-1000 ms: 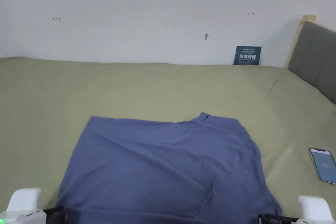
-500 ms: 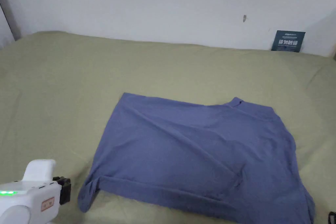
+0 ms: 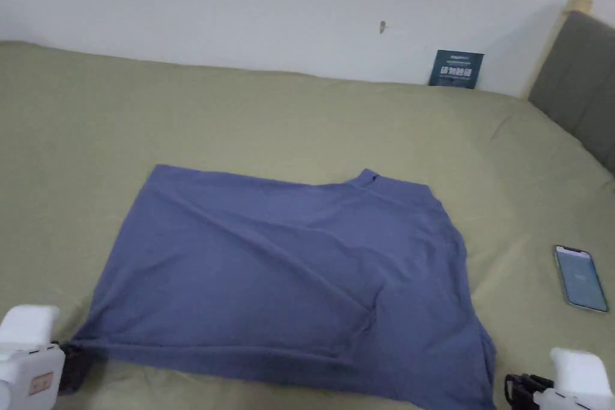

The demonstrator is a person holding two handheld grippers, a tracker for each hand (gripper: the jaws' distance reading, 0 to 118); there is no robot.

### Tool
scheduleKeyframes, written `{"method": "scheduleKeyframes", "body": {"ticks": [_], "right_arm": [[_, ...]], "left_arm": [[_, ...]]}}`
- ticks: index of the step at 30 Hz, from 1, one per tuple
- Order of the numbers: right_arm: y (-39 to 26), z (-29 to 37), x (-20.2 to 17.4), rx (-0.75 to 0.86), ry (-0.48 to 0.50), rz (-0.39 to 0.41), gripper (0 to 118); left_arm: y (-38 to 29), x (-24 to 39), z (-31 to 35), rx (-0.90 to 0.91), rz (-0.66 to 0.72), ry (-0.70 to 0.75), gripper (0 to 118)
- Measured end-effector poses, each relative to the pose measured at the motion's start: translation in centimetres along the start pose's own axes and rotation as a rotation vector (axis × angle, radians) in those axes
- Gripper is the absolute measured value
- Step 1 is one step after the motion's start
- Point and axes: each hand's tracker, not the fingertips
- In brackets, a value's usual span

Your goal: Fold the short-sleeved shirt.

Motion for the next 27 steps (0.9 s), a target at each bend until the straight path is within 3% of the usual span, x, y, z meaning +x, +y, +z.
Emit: {"method": "scheduleKeyframes", "body": {"ticks": [2,3,5,6,7,9,10,13,16,19,27], "right_arm": [[-0.1,0.0,-0.1,-0.016,0.025,0.003,1],[-0.2,0.0,-0.1,-0.021,0.031,0.005,14],[-0.4,-0.4,-0.4,-0.036,0.057,0.013,89],[-0.5,-0.9,-0.5,-0.066,0.067,0.017,112],[-0.7,-1.2,-0.7,-0.076,0.07,0.02,114],[-0.9,-1.9,-1.0,-0.105,0.064,0.039,105],[-1.0,-2.5,-1.1,-0.137,0.05,0.049,89],[-1.7,-3.8,-0.8,-0.144,0.032,0.064,5],[-1.4,-3.5,-0.2,-0.153,0.059,0.017,2],[-0.2,-2.3,-0.6,-0.102,0.042,0.068,2],[9.4,-0.7,-1.1,0.043,0.062,0.064,2]], "left_arm": [[0.0,-0.5,0.4,-0.04,0.042,-0.05,2],[-0.1,-0.6,0.5,-0.031,0.054,-0.059,2],[-0.1,-0.7,0.9,-0.029,0.053,-0.056,2],[-0.1,-0.7,1.0,-0.027,0.052,-0.058,1],[-0.2,-0.5,1.1,-0.027,0.046,-0.056,1],[-0.3,-0.6,1.0,-0.027,0.036,-0.048,2],[-0.3,-0.6,0.9,-0.029,0.035,-0.046,2],[-0.3,-0.7,0.7,-0.035,0.04,-0.043,2],[-0.3,-0.7,0.8,-0.038,0.035,-0.043,2],[0.4,-1.1,1.2,-0.032,0.023,-0.043,2],[7.8,-1.3,2.0,0.029,-0.013,-0.081,2]]}}
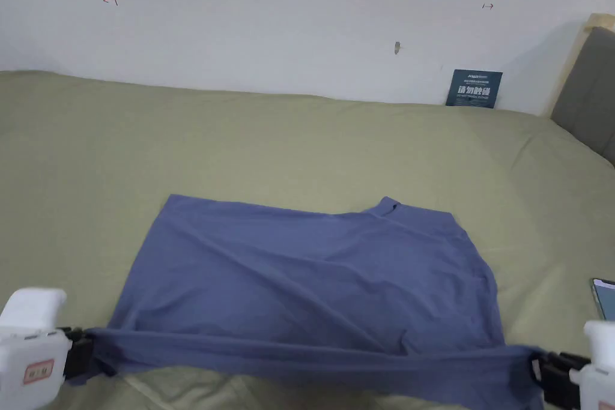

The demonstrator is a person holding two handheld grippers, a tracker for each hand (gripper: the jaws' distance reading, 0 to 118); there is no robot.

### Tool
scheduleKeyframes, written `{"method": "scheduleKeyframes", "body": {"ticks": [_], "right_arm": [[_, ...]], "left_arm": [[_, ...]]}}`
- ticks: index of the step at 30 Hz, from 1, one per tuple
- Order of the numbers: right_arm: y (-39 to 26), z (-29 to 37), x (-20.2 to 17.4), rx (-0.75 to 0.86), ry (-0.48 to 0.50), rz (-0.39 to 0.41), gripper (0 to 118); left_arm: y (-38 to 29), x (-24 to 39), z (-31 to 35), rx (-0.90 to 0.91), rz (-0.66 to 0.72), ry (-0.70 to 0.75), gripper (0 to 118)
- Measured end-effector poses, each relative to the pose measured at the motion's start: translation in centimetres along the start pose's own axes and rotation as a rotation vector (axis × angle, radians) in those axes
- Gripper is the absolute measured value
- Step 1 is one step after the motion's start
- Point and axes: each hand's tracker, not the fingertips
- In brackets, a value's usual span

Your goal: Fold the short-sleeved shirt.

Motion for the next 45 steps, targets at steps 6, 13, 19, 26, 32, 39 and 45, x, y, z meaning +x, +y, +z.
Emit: {"method": "scheduleKeyframes", "body": {"ticks": [6,13,19,26,32,39,45], "right_arm": [[7.5,-5.5,0.7,0.007,-0.018,-0.009,2],[10.8,-14.6,1.2,-0.082,-0.059,-0.005,2],[9.5,-18.5,2.9,-0.149,-0.047,-0.143,112],[7.0,-10.8,2.5,-0.037,-0.093,-0.1,45],[3.8,-8.2,2.3,-0.005,-0.1,-0.095,0],[1.5,-7.9,2.2,-0.056,-0.091,-0.056,0],[0.5,-9.9,3.0,-0.109,-0.09,-0.037,0]], "left_arm": [[7.5,0.2,-4.0,-0.002,-0.029,-0.013,1],[12.0,0.8,-11.7,-0.089,-0.034,-0.008,2],[11.5,0.0,-15.0,-0.078,0.041,-0.015,109],[8.2,-1.4,-9.4,0.0,0.039,0.062,0],[5.6,-1.3,-6.9,-0.035,0.059,0.005,0],[4.9,-0.1,-10.7,-0.121,0.064,0.0,118],[5.2,0.8,-13.7,-0.161,0.022,0.095,85]]}}
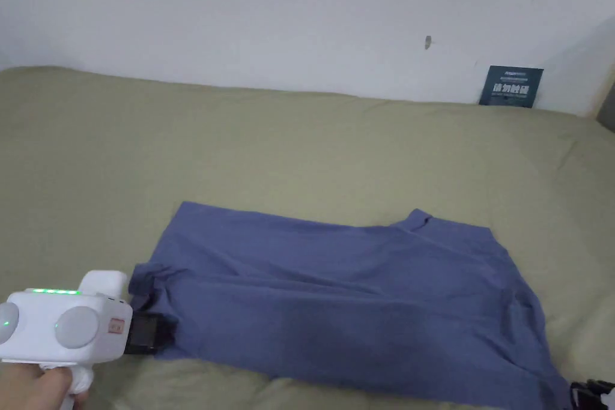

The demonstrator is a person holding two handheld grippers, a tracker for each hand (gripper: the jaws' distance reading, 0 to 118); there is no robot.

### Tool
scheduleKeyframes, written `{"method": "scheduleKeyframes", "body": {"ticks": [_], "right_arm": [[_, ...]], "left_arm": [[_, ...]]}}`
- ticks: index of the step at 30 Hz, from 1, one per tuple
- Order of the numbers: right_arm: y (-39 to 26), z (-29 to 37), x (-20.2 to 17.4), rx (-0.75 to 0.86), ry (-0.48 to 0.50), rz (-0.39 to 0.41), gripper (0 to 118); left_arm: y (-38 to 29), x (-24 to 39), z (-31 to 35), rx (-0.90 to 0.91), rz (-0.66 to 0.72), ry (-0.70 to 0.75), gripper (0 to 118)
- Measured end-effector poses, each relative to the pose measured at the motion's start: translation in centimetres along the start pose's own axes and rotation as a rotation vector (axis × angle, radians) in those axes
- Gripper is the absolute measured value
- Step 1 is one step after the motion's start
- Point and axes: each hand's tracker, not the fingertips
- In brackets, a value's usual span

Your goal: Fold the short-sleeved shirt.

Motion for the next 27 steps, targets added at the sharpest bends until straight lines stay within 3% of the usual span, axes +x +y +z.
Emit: {"method": "scheduleKeyframes", "body": {"ticks": [1,2,3,5,6,7,8,10,12,13,14,15,16,27], "right_arm": [[0.0,-0.2,0.2,-0.003,0.005,0.003,0],[0.1,-0.4,0.3,-0.004,0.008,0.006,0],[0.0,-0.2,-0.2,0.0,0.005,0.012,5],[0.2,-0.5,-0.4,0.005,0.01,0.012,97],[0.3,-0.9,-0.3,-0.002,0.018,0.011,118],[0.4,-1.4,-0.6,-0.03,0.027,0.013,109],[0.8,-1.4,-0.5,0.06,0.006,0.018,106],[1.1,-2.7,-0.9,-0.05,0.021,0.019,106],[0.9,-3.4,-1.4,-0.064,0.008,0.016,106],[1.0,-3.9,-1.4,-0.079,0.007,0.015,95],[1.0,-4.1,-1.4,-0.08,0.009,0.012,67],[0.9,-4.1,-1.5,-0.079,0.009,0.006,26],[0.5,-3.9,-1.7,-0.056,-0.001,-0.006,1],[-0.2,2.6,-1.4,-0.006,0.02,0.033,1]], "left_arm": [[0.0,0.0,0.2,-0.002,0.005,-0.031,29],[-0.2,0.1,0.4,0.014,0.024,-0.117,10],[-0.3,0.4,0.7,0.03,0.05,-0.171,10],[-0.2,1.6,1.0,0.024,-0.025,-0.079,10],[-0.2,1.7,1.0,0.033,-0.045,-0.076,10],[-0.2,1.8,1.0,0.025,-0.033,-0.081,10],[-0.1,1.6,1.0,0.021,-0.019,-0.087,10],[0.0,0.9,0.9,0.022,0.016,-0.106,10],[0.0,0.9,0.9,0.02,0.025,-0.114,10],[-0.1,0.9,0.9,0.019,0.028,-0.115,10],[-0.1,0.9,0.9,0.018,0.027,-0.115,10],[-0.1,1.0,1.0,0.018,0.022,-0.115,10],[0.0,1.2,1.1,0.014,0.014,-0.113,10],[-1.7,0.1,5.5,0.058,0.037,-0.147,10]]}}
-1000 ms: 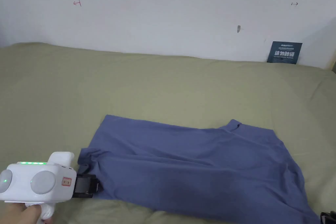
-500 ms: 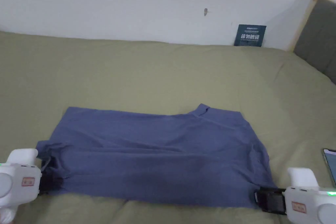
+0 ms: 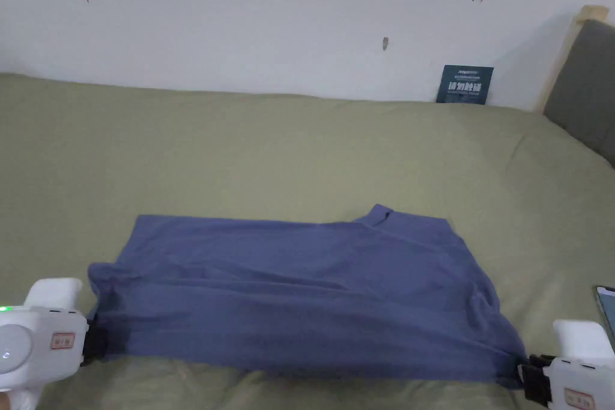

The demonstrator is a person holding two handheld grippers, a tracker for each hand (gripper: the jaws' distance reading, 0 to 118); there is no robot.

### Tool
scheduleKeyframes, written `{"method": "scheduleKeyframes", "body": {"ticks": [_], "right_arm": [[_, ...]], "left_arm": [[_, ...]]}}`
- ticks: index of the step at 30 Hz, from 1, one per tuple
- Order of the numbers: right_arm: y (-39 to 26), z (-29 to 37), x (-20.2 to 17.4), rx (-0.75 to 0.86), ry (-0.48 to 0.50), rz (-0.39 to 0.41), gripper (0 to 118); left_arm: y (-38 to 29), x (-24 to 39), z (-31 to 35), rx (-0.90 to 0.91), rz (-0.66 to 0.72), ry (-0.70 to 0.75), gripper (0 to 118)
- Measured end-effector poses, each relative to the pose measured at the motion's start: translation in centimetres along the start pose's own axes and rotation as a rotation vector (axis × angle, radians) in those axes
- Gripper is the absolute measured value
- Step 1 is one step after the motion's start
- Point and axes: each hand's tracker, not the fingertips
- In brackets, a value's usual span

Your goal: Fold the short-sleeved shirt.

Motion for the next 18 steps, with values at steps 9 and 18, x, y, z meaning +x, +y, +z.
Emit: {"method": "scheduleKeyframes", "body": {"ticks": [9,18], "right_arm": [[-6.0,6.8,-0.4,-0.004,0.047,0.005,1],[-9.6,6.9,-1.6,-0.057,0.065,-0.012,1]], "left_arm": [[-6.9,-1.8,6.3,-0.01,-0.004,0.015,10],[-10.1,-3.4,5.9,-0.051,0.038,0.017,10]]}}
